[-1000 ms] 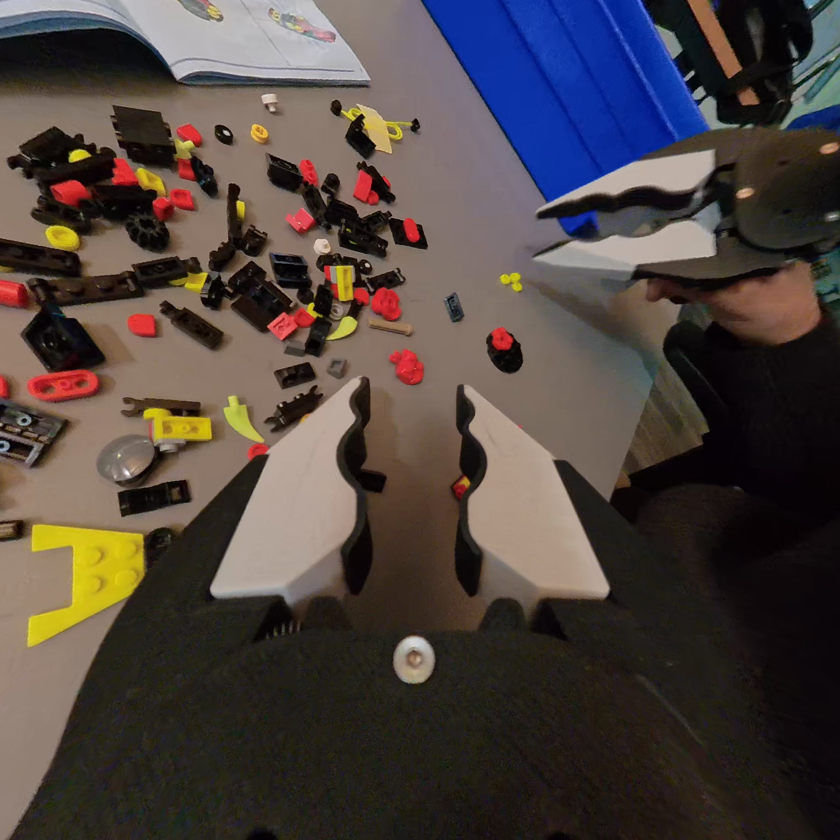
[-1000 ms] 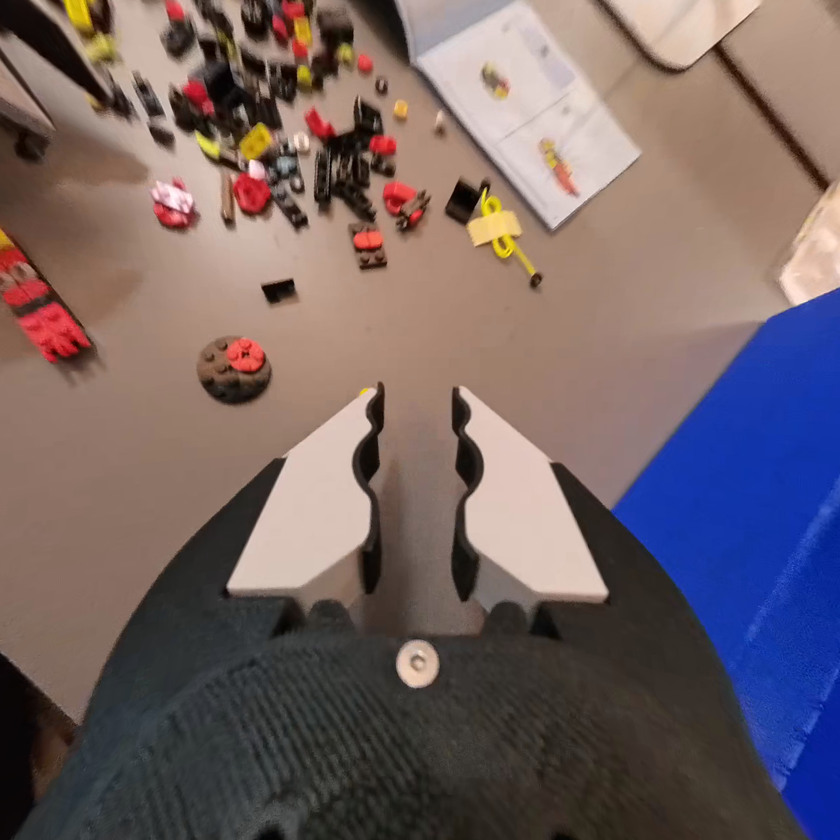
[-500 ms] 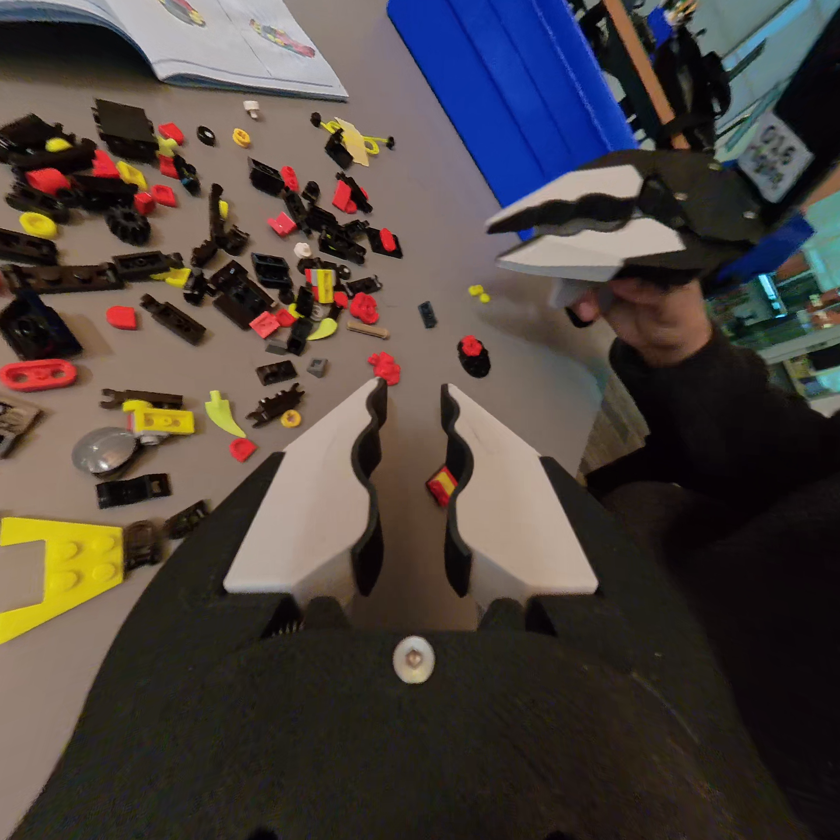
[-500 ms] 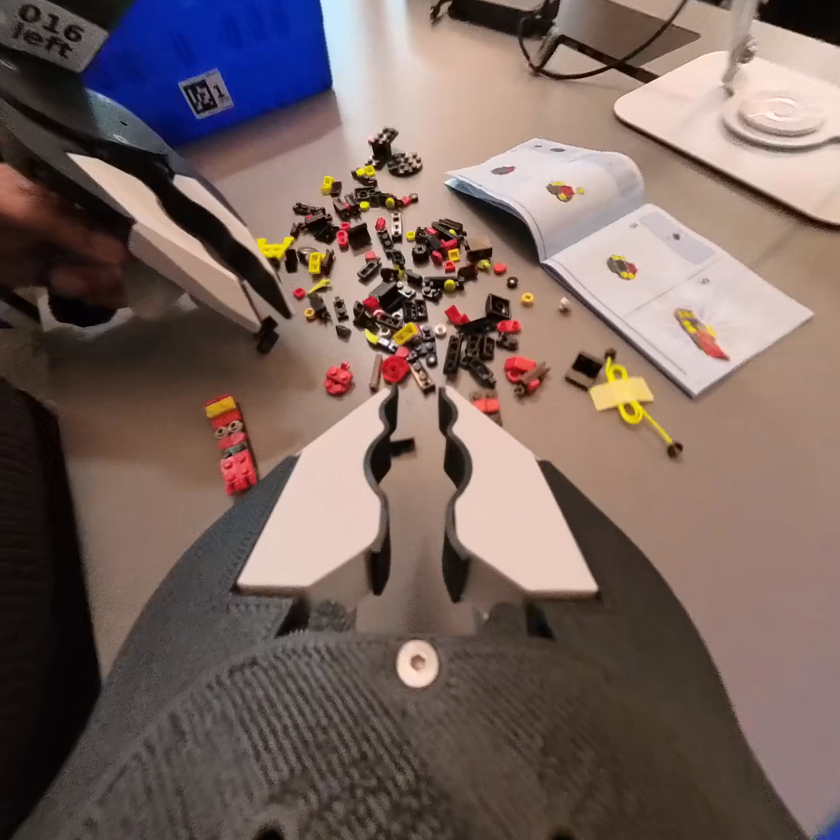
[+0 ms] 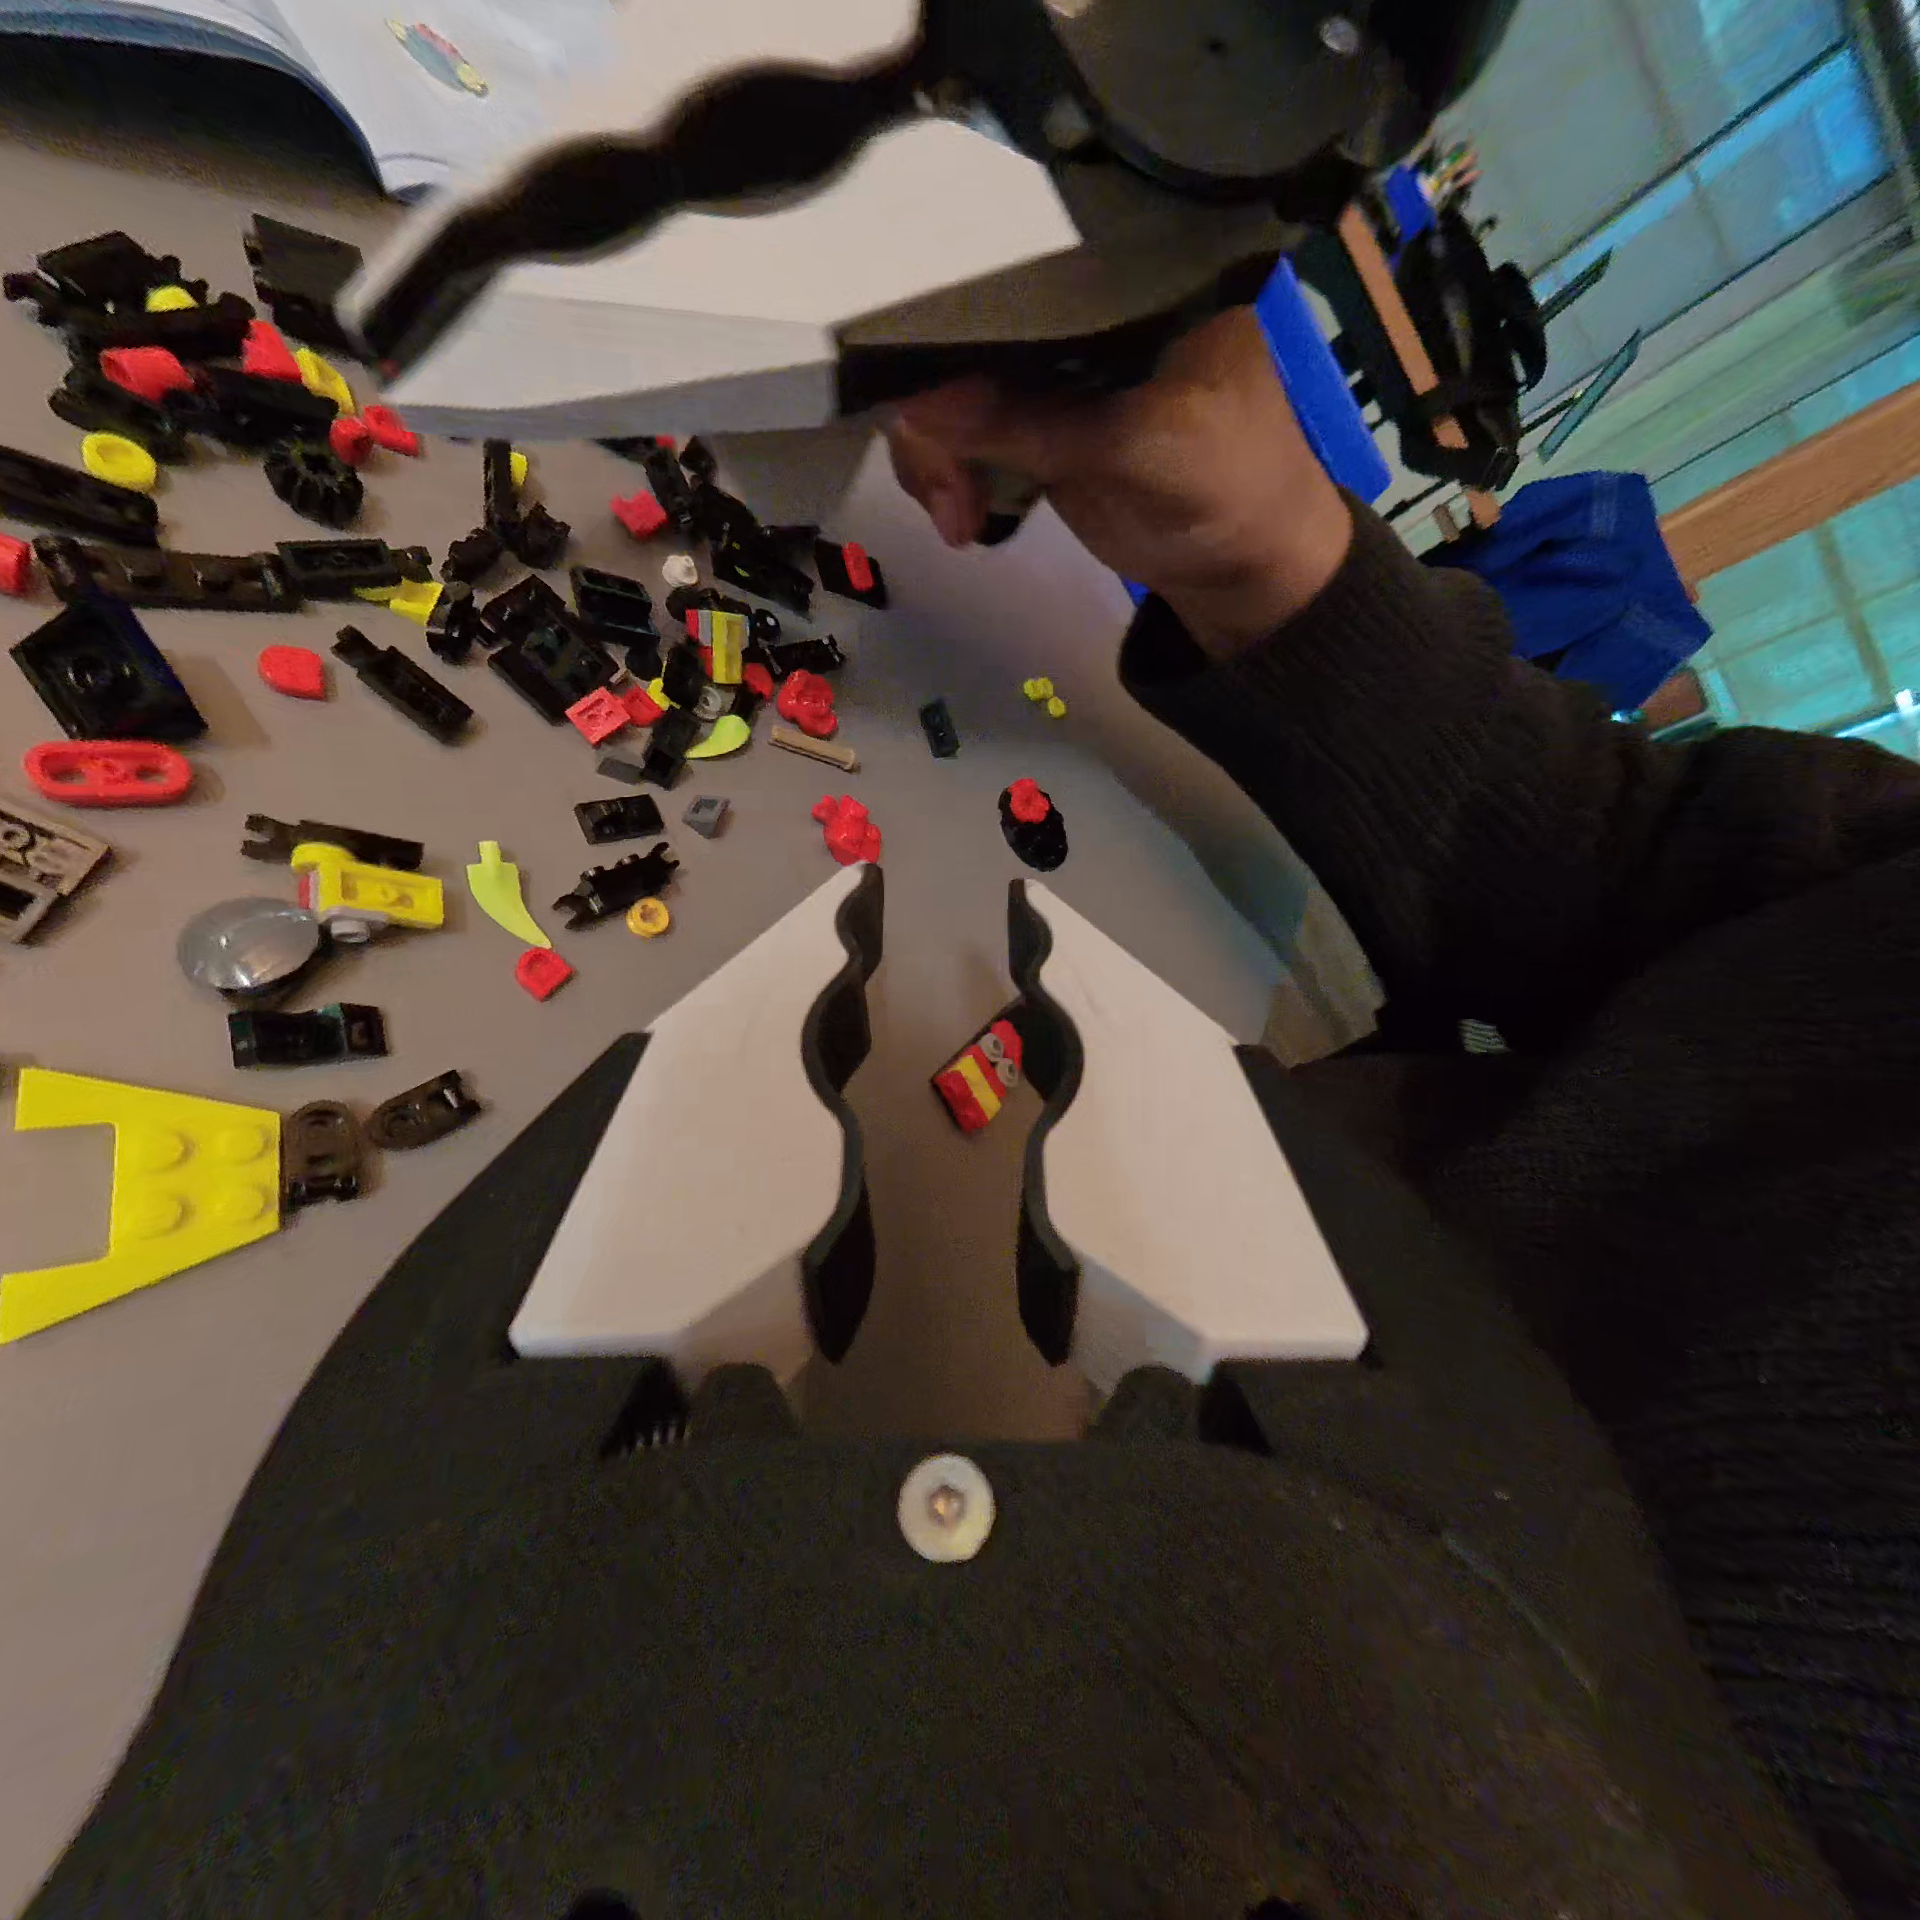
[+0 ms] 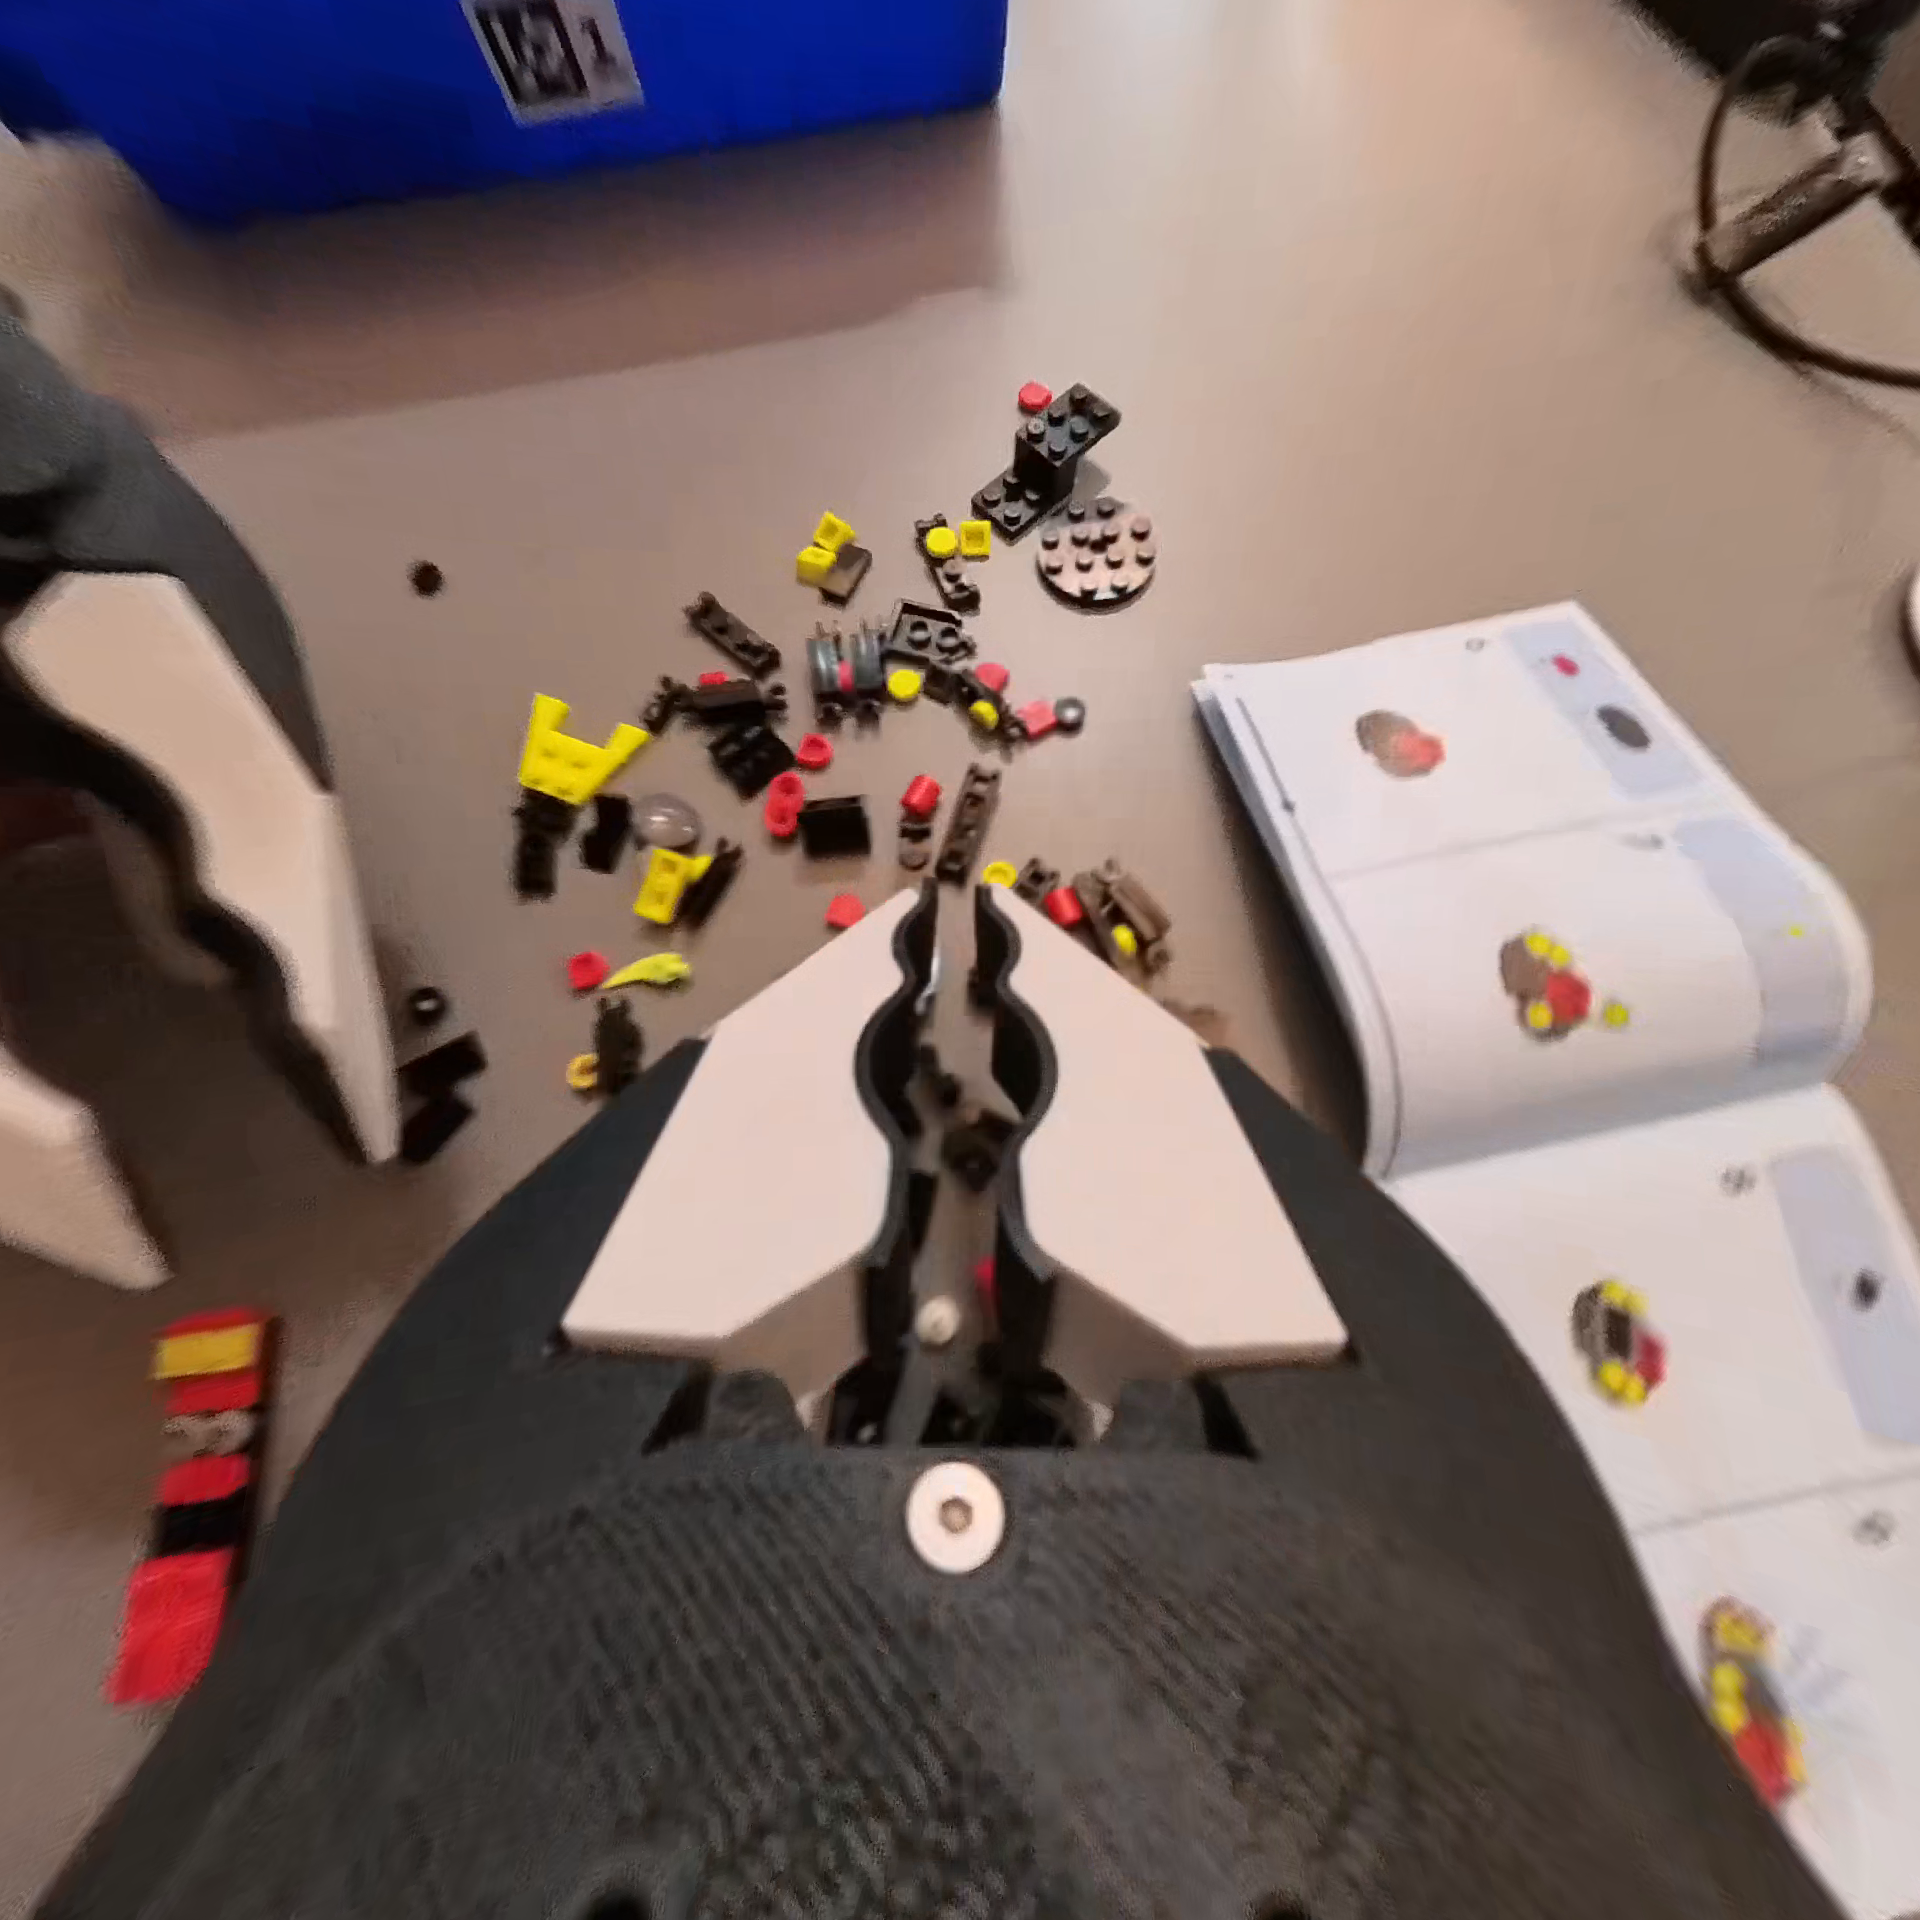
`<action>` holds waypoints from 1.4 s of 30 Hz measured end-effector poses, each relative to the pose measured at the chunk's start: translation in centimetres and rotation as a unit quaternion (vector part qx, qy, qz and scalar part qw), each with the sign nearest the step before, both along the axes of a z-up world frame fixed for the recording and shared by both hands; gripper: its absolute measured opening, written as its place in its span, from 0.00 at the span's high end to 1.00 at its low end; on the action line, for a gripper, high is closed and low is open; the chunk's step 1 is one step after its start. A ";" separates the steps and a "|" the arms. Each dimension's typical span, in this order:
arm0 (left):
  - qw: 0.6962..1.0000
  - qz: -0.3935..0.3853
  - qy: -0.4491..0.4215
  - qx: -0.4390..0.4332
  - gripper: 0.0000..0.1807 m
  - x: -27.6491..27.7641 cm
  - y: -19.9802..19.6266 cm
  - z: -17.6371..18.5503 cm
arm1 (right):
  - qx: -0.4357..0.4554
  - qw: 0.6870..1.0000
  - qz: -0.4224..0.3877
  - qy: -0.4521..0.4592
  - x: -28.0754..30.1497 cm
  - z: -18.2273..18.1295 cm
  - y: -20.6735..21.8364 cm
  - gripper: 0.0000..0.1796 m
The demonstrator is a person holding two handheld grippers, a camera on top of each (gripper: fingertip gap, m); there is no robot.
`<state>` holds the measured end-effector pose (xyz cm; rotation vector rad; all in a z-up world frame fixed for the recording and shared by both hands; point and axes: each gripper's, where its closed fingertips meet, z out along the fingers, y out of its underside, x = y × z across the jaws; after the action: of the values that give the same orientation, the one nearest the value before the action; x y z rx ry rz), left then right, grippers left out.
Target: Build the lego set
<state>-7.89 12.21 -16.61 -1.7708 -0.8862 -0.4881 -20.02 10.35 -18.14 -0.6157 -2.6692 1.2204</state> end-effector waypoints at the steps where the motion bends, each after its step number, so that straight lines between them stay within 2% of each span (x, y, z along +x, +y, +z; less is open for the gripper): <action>1: 1.000 0.001 -0.007 0.006 0.88 0.0 -0.1 0.1 | 0.021 1.000 0.015 0.006 -0.5 -0.6 -0.5 0.98; 5: 0.999 0.009 -0.029 0.017 0.87 0.1 -0.7 0.1 | 0.060 0.996 0.059 0.005 -1.0 -2.4 -1.6 0.98; 12: 0.994 0.020 -0.087 0.062 0.85 0.2 -1.4 0.6 | 0.064 0.996 0.061 -0.016 -1.6 -3.5 -1.1 0.92; 17: 0.993 0.023 -0.098 0.068 0.85 0.1 -1.5 0.6 | 0.055 0.996 0.069 -0.012 -1.5 -3.6 -1.2 0.97; 21: 0.991 0.019 -0.108 0.074 0.84 0.3 -1.3 0.6 | 0.066 0.995 0.073 0.009 -1.5 -3.6 -1.3 0.97; 26: 0.992 0.020 -0.103 0.070 0.84 0.3 -1.4 0.6 | 0.054 0.996 0.069 0.032 -1.5 -1.8 -1.3 0.98; 34: 0.997 0.013 -0.065 0.041 0.85 0.4 -0.9 0.3 | 0.008 0.997 0.037 0.065 0.0 3.3 -0.5 1.00; 39: 0.999 -0.005 -0.034 0.009 0.85 0.6 -0.1 -0.3 | 0.047 0.995 0.004 0.091 2.0 3.4 2.6 1.00; 42: 1.000 -0.012 -0.016 -0.005 0.85 0.6 0.4 -0.5 | 0.031 0.996 -0.022 0.082 3.2 3.3 4.1 1.00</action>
<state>-7.32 12.64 -17.06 -1.7894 -0.8916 -0.5306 -16.80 14.47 -14.84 -0.5366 -2.5340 1.1206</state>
